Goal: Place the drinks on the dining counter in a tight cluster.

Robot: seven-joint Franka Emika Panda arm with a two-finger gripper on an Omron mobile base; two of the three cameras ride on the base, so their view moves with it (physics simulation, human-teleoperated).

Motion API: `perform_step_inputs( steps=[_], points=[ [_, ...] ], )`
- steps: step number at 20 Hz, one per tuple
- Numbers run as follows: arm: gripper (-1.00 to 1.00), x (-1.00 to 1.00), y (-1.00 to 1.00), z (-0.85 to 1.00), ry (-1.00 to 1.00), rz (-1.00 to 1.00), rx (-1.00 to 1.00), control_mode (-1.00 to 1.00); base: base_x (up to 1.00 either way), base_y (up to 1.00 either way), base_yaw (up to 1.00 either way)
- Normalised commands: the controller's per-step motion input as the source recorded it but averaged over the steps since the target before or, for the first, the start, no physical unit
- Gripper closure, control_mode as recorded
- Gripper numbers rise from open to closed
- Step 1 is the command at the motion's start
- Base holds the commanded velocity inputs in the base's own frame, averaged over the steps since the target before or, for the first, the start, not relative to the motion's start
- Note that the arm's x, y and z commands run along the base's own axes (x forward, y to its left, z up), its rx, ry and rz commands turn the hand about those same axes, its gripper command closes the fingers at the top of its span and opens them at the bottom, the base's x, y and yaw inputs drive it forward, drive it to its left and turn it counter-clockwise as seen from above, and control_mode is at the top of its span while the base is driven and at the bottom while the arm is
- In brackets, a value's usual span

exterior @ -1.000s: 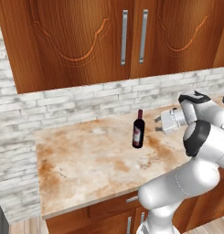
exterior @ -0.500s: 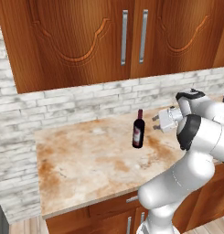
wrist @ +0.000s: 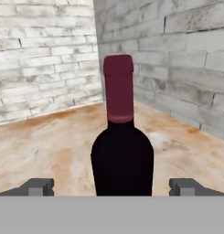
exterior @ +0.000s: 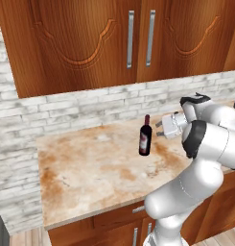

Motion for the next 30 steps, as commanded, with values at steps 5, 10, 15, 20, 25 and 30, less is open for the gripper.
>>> perform_step_inputs(
  steps=[5, 10, 15, 20, 25, 30],
  points=[
    [-1.00, 0.00, 0.18, 0.00, 0.00, 0.00, 0.00, -1.00, 0.00, 0.00, 0.00],
    [-1.00, 0.01, 0.12, -0.01, 0.00, 0.00, 0.00, -1.00, 0.00, 0.00, 0.00],
    [-1.00, 0.01, 0.12, -0.01, 0.00, 0.00, 0.00, -1.00, 0.00, 0.00, 0.00],
    [-1.00, 0.10, 0.02, 0.00, 0.01, -0.01, 0.00, -1.00, 0.00, 0.00, 0.00],
    [-1.00, 0.13, 0.00, -0.02, 0.00, -0.02, 0.00, -1.00, 0.00, 0.00, 0.00],
    [-1.00, 0.04, 0.00, -0.04, 0.00, -0.01, 0.00, -1.00, 0.00, 0.00, 0.00]
  ],
)
